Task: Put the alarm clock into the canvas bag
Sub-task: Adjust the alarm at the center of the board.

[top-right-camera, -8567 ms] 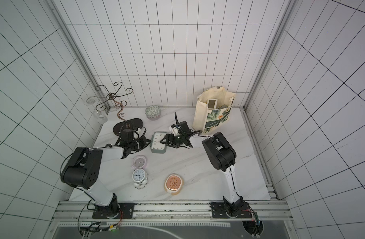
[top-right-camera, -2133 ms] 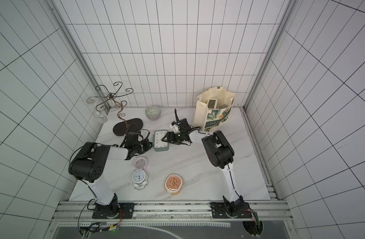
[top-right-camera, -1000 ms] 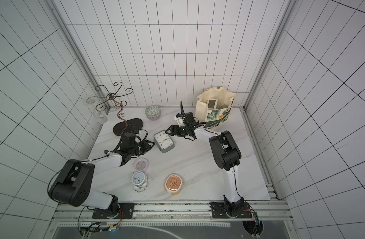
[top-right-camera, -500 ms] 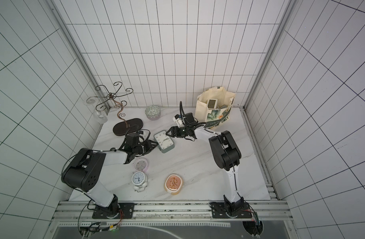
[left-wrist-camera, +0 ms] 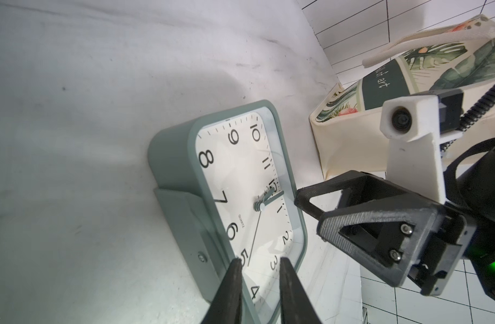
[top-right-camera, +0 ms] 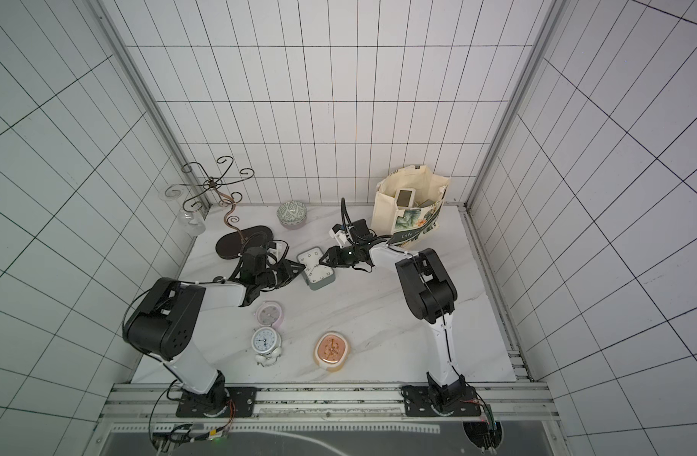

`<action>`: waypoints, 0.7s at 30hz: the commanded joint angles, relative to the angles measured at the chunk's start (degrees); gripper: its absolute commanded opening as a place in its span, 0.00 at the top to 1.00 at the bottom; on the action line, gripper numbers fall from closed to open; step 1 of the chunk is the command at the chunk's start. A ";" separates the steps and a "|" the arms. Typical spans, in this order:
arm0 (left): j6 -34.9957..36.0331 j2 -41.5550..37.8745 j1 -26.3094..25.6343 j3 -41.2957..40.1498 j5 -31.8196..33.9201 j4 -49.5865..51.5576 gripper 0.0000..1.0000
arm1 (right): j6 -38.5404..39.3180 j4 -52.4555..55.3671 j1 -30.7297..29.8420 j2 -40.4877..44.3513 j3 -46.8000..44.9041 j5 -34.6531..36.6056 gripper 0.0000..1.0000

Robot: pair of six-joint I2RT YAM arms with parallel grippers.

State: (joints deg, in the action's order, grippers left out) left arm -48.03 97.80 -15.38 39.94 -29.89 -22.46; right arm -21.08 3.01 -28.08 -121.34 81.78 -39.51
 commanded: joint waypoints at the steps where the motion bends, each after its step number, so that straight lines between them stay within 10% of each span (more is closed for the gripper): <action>1: 0.03 1.25 -0.10 1.08 -0.35 -0.53 0.76 | 3.00 3.86 -0.01 0.94 0.09 5.65 0.53; 21: -2.36 2.31 -0.10 1.44 -1.37 -1.22 0.60 | 7.61 7.89 0.65 -1.30 6.63 11.62 0.52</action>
State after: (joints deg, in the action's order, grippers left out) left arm -48.45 98.26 -15.38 40.29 -29.41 -19.29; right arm -15.77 7.70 -27.66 -119.98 82.87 -28.49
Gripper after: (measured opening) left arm 0.404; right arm 0.489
